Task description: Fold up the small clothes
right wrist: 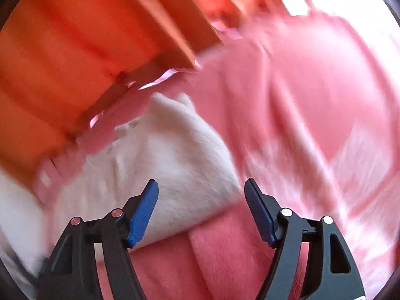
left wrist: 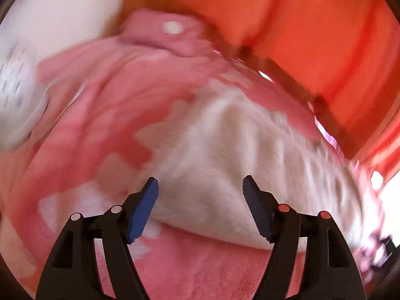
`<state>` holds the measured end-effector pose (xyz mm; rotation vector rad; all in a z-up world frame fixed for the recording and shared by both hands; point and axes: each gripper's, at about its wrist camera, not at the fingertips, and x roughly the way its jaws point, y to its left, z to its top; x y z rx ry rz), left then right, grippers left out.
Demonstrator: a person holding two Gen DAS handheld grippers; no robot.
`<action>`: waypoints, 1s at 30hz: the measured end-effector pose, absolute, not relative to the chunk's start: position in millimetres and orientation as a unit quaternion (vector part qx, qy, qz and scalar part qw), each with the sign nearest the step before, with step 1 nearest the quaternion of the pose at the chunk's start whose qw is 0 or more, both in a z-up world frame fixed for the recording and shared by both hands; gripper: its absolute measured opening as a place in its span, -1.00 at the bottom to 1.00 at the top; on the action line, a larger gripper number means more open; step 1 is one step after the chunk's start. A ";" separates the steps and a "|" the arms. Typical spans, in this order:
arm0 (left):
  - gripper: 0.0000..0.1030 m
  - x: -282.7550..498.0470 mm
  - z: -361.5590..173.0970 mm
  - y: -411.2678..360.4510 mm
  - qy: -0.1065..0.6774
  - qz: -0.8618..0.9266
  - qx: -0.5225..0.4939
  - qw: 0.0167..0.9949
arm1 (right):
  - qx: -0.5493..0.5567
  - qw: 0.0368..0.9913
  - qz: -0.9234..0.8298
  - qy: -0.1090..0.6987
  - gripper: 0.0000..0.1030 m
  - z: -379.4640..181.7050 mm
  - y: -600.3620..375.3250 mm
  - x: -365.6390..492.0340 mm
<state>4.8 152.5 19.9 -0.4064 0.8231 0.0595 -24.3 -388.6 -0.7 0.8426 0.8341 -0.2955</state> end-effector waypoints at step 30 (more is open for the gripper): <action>-0.62 3.9 -6.9 171.2 0.443 0.039 -0.227 0.866 | 0.219 0.887 -0.182 0.364 -0.47 59.0 -330.1 -3.5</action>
